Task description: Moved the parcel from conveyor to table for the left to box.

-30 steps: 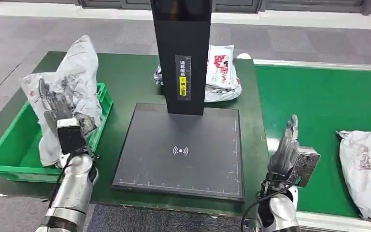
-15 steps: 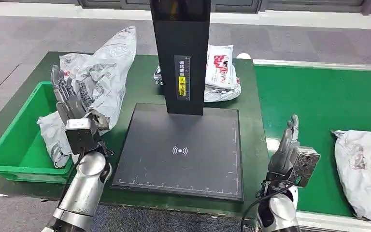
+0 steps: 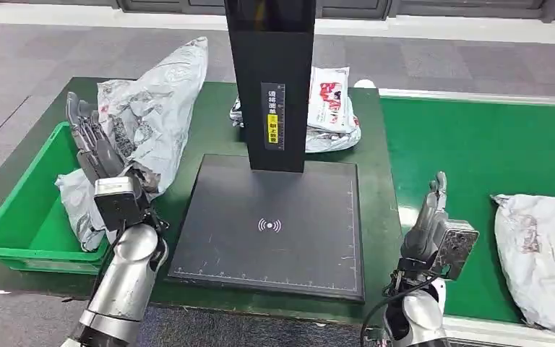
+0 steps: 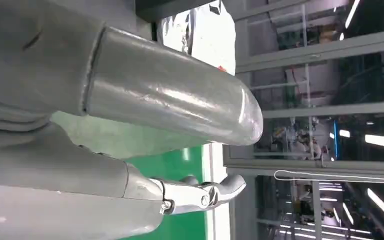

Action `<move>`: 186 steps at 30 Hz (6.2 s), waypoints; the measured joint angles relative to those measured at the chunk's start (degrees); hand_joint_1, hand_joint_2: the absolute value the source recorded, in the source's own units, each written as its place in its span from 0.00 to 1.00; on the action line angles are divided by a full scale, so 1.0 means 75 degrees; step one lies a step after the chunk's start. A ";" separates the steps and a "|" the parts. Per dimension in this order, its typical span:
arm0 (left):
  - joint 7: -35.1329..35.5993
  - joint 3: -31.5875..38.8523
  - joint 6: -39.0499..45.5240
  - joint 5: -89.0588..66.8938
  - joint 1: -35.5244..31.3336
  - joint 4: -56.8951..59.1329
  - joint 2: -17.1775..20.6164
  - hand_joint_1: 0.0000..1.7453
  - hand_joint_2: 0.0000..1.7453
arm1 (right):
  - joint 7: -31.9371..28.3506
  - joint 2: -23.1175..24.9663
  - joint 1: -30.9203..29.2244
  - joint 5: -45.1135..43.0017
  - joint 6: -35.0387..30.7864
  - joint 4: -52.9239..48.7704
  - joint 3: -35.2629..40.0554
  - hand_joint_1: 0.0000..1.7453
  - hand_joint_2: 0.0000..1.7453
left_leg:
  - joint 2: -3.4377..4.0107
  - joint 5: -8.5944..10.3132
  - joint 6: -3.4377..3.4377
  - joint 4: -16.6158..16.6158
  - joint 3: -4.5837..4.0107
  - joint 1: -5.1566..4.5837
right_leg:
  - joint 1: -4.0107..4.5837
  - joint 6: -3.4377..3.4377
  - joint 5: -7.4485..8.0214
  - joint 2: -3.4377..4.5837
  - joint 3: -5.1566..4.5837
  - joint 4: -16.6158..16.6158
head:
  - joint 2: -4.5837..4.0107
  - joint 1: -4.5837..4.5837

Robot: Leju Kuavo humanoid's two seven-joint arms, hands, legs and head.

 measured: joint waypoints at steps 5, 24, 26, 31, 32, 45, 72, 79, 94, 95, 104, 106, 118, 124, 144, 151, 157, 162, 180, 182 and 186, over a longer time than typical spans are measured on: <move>0.0262 0.0000 -0.0201 0.0093 -0.0097 0.0120 -0.0041 0.00 0.00 | 0.0003 0.0003 -0.0004 0.0015 0.0017 0.0000 0.0000 0.00 0.00 | 0.0001 0.0000 0.0000 0.0000 0.0000 0.0000 | 0.0000 0.0000 0.0000 0.0000 0.0000 0.0000 | 0.0000 -0.0003; 0.0577 0.0365 -0.0227 -0.0274 -0.0763 0.1326 0.0350 0.00 0.00 | 0.0026 0.0000 -0.0026 0.0058 0.0096 0.0000 0.0000 0.00 0.00 | 0.0000 0.0001 0.0000 0.0000 -0.0003 0.0001 | 0.0001 0.0000 0.0000 0.0001 0.0001 0.0000 | 0.0000 0.0000; 0.0553 0.0545 -0.0110 -0.0227 -0.0907 0.1303 0.0499 0.00 0.00 | 0.0026 0.0000 -0.0039 0.0011 0.0117 0.0003 0.0000 0.00 0.00 | 0.0006 0.0001 -0.0001 -0.0001 -0.0003 0.0001 | 0.0002 -0.0002 0.0001 0.0003 0.0001 0.0001 | 0.0000 0.0000; 0.0422 0.1268 -0.0207 0.0379 -0.1330 0.1274 0.0977 0.00 0.00 | 0.0032 -0.0015 -0.0134 -0.0158 0.0093 0.0052 0.0000 0.00 0.00 | 0.0016 0.0008 -0.0011 -0.0001 -0.0002 0.0012 | 0.0015 -0.0015 0.0009 0.0014 -0.0005 0.0002 | 0.0000 -0.0003; 0.0373 0.1408 -0.0265 0.0467 -0.1387 0.1273 0.1063 0.00 0.00 | 0.0032 -0.0015 -0.0125 -0.0163 0.0079 0.0052 0.0000 0.00 0.00 | 0.0017 0.0009 -0.0012 -0.0001 -0.0002 0.0011 | 0.0015 -0.0015 0.0009 0.0014 -0.0006 0.0002 | 0.0000 -0.0003; 0.0178 0.2049 -0.0184 0.0501 -0.1640 0.1087 0.1559 0.00 0.00 | 0.0070 -0.0015 0.0090 -0.0122 -0.0003 -0.0079 0.0000 0.00 0.00 | 0.0017 0.0010 -0.0014 -0.0001 -0.0005 0.0010 | 0.0014 -0.0015 0.0010 0.0017 -0.0008 0.0001 | 0.0000 -0.0003; -0.0682 0.4719 0.0067 -0.0549 -0.0300 0.0376 0.2265 0.00 0.00 | 0.0038 -0.0003 0.0559 0.0090 0.0227 -0.0493 -0.0061 0.00 0.00 | 0.0034 0.0008 -0.0015 -0.0006 -0.0009 0.0011 | 0.0015 -0.0018 0.0006 0.0029 -0.0021 0.0001 | 0.0000 -0.0003; -0.0770 0.5439 0.0067 -0.3666 -0.0297 0.1093 0.2098 0.00 0.00 | 0.0006 -0.0003 0.0531 0.0073 0.0221 -0.0490 -0.0061 0.00 0.00 | 0.0034 0.0010 -0.0016 -0.0006 -0.0010 0.0010 | 0.0014 -0.0019 0.0008 0.0028 -0.0019 0.0001 | 0.0000 -0.0003; -0.0793 0.5089 0.0067 -0.4462 -0.0624 0.1373 0.1233 0.00 0.00 | -0.0117 0.0003 0.0120 -0.0038 0.0242 -0.0062 -0.0052 0.00 0.00 | 0.0032 0.0011 -0.0016 -0.0002 -0.0010 0.0009 | 0.0013 -0.0019 0.0012 0.0028 -0.0019 0.0001 | 0.0000 -0.0003; -0.0793 0.5009 0.0067 -0.4488 -0.0623 0.1344 0.1169 0.00 0.00 | -0.0117 0.0006 0.0091 -0.0038 0.0242 -0.0026 -0.0050 0.00 0.00 | 0.0031 0.0011 -0.0016 -0.0002 -0.0011 0.0010 | 0.0014 -0.0019 0.0013 0.0028 -0.0018 0.0001 | 0.0000 0.0000; 0.0984 0.3417 -0.0286 -0.5424 -0.0341 0.1136 0.0982 0.00 1.00 | -0.0026 0.0070 0.0166 0.0268 0.0221 0.0099 -0.0012 0.00 0.00 | 0.0019 0.0010 -0.0016 -0.0001 -0.0015 0.0010 | 0.0013 -0.0020 0.0013 0.0015 -0.0016 0.0001 | 0.0000 -0.0003; 0.1226 0.2776 -0.0367 -0.5557 -0.0243 0.1122 0.1049 0.00 0.00 | -0.0012 0.0070 0.0212 0.0268 0.0230 0.0096 -0.0012 0.00 0.00 | 0.0018 0.0011 -0.0016 -0.0001 -0.0020 0.0010 | 0.0013 -0.0020 0.0014 0.0016 -0.0020 0.0001 | 0.0000 0.0000; 0.2463 0.0462 -0.3510 -0.8981 -0.0578 0.2006 0.2003 0.00 1.00 | 0.0163 0.0070 0.0276 0.0740 0.0703 0.0017 -0.0015 0.00 0.00 | 0.0051 0.0014 -0.0019 -0.0001 -0.0014 0.0010 | 0.0014 -0.0029 0.0024 0.0040 -0.0035 0.0002 | 0.0000 -0.0003; 0.3599 -0.0777 -0.4261 -1.0451 -0.1518 0.3691 0.2741 0.13 1.00 | 0.0198 0.0070 0.0537 0.0991 0.0921 -0.0297 -0.0122 0.00 0.00 | 0.0067 0.0019 -0.0026 -0.0002 -0.0016 0.0019 | 0.0015 -0.0036 0.0034 0.0055 -0.0042 0.0002 | 0.0000 -0.0003; 0.3092 -0.1737 -0.5065 -1.0413 -0.2164 0.3963 0.3582 1.00 1.00 | 0.0332 0.0070 0.1010 0.1629 0.1195 -0.0699 -0.0268 0.00 0.00 | 0.0077 0.0019 -0.0031 -0.0002 -0.0017 0.0032 | 0.0016 -0.0039 0.0035 0.0068 -0.0046 0.0002 | 0.0000 -0.0003; 0.2520 -0.1868 -0.5526 -0.9736 -0.2226 0.3677 0.3862 1.00 1.00 | 0.0318 0.0070 0.1096 0.1644 0.1198 -0.0702 -0.0373 0.00 0.00 | 0.0080 0.0019 -0.0031 -0.0002 -0.0019 0.0032 | 0.0017 -0.0039 0.0035 0.0071 -0.0046 0.0002 | 0.0000 -0.0003; 0.2687 -0.1932 -0.4965 -0.9253 -0.2128 0.2844 0.4173 0.00 1.00 | 0.0227 0.0067 0.1076 0.1632 0.1242 -0.0702 -0.0376 0.00 0.00 | 0.0073 0.0019 -0.0031 -0.0002 -0.0027 0.0033 | 0.0018 -0.0039 0.0035 0.0070 -0.0050 0.0002 | 0.0000 -0.0003; 0.2321 -0.2061 -0.4404 -0.9515 -0.2787 0.2247 0.4416 0.00 1.00 | 0.0187 0.0061 0.0686 0.1591 0.1309 -0.0466 -0.0376 0.00 0.00 | 0.0061 0.0033 -0.0044 0.0000 -0.0039 0.0043 | 0.0037 -0.0049 0.0047 0.0061 -0.0052 0.0003 | 0.0000 0.0000; 0.2040 -0.3410 -0.5449 -0.8825 -0.7957 0.3089 0.4622 0.00 1.00 | 0.0195 0.0076 -0.0058 0.1457 0.1445 0.0207 -0.0376 0.00 0.00 | 0.0048 0.0084 -0.0074 0.0028 -0.0149 0.0089 | 0.0070 -0.0074 0.0108 0.0046 -0.0151 0.0005 | 0.0000 -0.0006; 0.2320 -0.3442 -0.5271 -0.9225 -0.8169 0.3338 0.4521 0.00 1.00 | 0.0207 0.0079 -0.0064 0.1495 0.1478 0.0207 -0.0376 0.00 0.00 | 0.0045 0.0086 -0.0075 0.0028 -0.0148 0.0089 | 0.0070 -0.0074 0.0108 0.0045 -0.0149 0.0005 | 0.0000 -0.0006; 0.2841 -0.3514 -0.4708 -1.0401 -0.8685 0.4317 0.4360 0.00 1.00 | 0.0259 0.0087 -0.0059 0.1518 0.1512 0.0207 -0.0376 0.00 0.00 | 0.0057 0.0087 -0.0076 0.0028 -0.0147 0.0088 | 0.0070 -0.0079 0.0113 0.0048 -0.0150 0.0007 | 0.0000 -0.0006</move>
